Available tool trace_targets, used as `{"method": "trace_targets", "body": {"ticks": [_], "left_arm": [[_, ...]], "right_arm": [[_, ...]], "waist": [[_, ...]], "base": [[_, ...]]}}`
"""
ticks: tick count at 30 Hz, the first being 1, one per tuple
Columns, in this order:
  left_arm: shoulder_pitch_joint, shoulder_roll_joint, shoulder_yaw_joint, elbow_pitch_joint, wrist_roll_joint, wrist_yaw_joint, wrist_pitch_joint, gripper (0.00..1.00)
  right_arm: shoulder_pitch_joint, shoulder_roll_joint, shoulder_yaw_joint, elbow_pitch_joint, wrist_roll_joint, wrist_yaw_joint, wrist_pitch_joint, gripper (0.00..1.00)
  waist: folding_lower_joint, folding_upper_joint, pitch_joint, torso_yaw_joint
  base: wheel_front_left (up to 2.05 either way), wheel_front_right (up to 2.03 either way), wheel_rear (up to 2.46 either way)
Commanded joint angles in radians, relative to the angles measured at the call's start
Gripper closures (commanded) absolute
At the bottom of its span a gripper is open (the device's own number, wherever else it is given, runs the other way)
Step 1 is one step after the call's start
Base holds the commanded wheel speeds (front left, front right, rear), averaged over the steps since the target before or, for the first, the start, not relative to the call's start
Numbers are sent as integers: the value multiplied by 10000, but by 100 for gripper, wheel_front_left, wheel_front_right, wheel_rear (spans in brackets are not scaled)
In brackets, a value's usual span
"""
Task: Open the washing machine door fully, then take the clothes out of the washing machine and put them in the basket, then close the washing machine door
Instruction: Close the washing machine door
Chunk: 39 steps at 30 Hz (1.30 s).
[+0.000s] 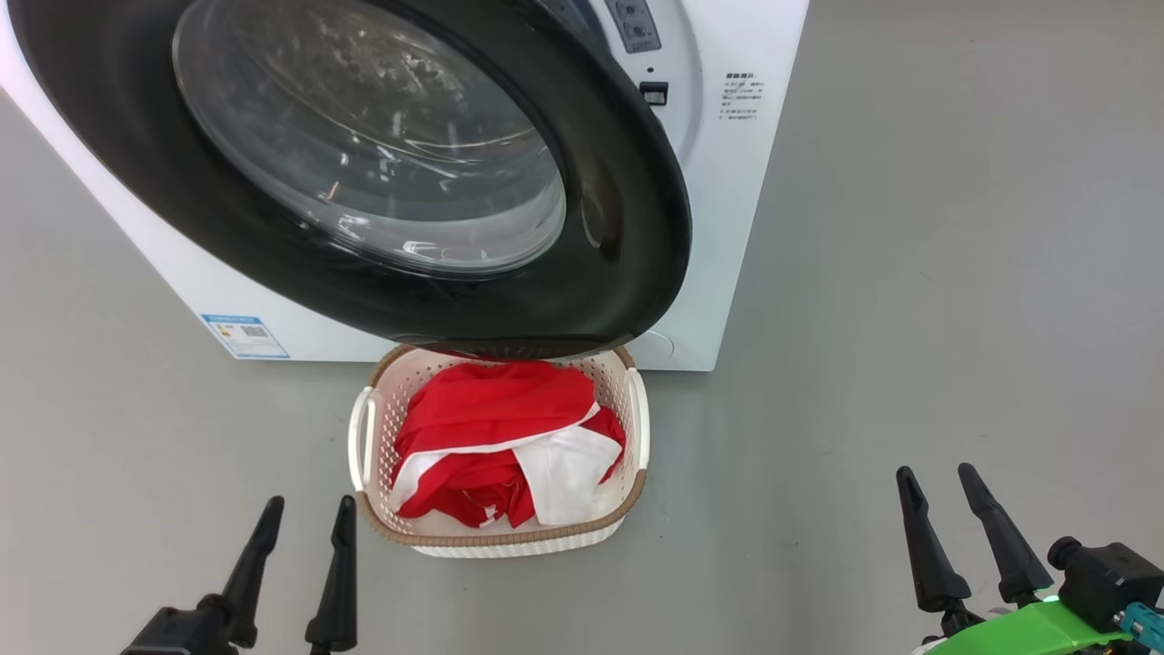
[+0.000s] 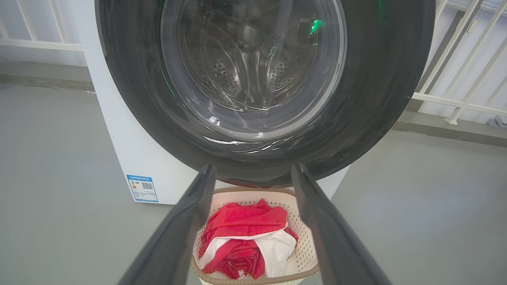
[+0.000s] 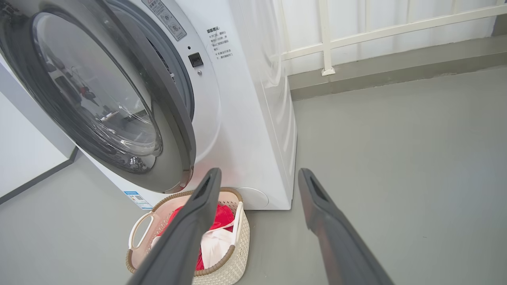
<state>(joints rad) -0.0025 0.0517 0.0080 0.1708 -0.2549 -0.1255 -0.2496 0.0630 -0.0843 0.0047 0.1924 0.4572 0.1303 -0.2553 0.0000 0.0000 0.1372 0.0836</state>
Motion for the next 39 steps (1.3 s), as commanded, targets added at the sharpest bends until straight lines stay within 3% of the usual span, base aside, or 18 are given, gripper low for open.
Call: {"method": "trace_targets", "body": {"ticks": [1,2,3,4,24,39], "left_arm": [[-200,76,321,-236,71,-52,-122,0],[-214,73,311,-239,67,-52,-122,0],[-231,71,296,-241,63,-52,-122,0],[-249,69,280,-241,59,-52,-122,0],[-411,-12,-514,-77,-649,-52,-122,0],[-854,-14,-1276,-151,-1201,-52,-122,0]], "right_arm": [[-135,-74,197,-269,-151,4,-65,28],[-158,-75,222,-276,-140,4,-65,65],[-191,-83,255,-281,-132,4,-65,91],[-238,-93,298,-293,-117,4,-65,100],[-1506,-174,1438,-250,119,4,-65,100],[-3064,-400,1681,-246,269,4,-65,100]], "waist": [[0,0,13,17],[0,0,23,30],[0,0,37,48],[0,0,51,66],[0,0,264,1470],[0,0,1128,2494]], "base": [[0,0,0],[0,0,0],[0,0,0],[0,0,0],[0,0,0],[0,0,0]]}}
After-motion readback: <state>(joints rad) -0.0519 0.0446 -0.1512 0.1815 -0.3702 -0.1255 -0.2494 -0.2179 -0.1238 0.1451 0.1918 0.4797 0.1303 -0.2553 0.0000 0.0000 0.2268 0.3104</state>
